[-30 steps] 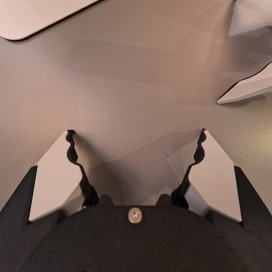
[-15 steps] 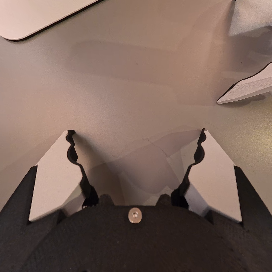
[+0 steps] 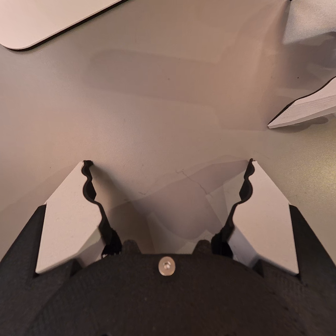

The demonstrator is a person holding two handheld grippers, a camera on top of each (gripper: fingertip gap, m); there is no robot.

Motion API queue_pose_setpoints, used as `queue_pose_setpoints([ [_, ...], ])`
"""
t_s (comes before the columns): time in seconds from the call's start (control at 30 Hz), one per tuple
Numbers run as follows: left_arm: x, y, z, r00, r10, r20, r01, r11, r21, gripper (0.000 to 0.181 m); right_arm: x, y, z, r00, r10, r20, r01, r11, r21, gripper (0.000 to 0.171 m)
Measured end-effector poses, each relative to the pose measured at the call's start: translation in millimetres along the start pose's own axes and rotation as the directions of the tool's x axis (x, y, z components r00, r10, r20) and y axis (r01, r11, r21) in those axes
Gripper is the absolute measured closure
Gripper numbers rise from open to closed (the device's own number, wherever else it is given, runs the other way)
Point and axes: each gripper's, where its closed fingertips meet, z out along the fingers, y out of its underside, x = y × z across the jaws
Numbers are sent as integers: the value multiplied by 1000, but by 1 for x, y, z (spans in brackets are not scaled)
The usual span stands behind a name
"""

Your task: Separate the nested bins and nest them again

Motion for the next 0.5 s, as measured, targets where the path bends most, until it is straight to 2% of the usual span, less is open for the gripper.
queue_pose_setpoints([
  [0.5,0,13,14,1000,0,0,0,1000,0,23,0,13,14,1000,0,0,0,1000,0,16],
])
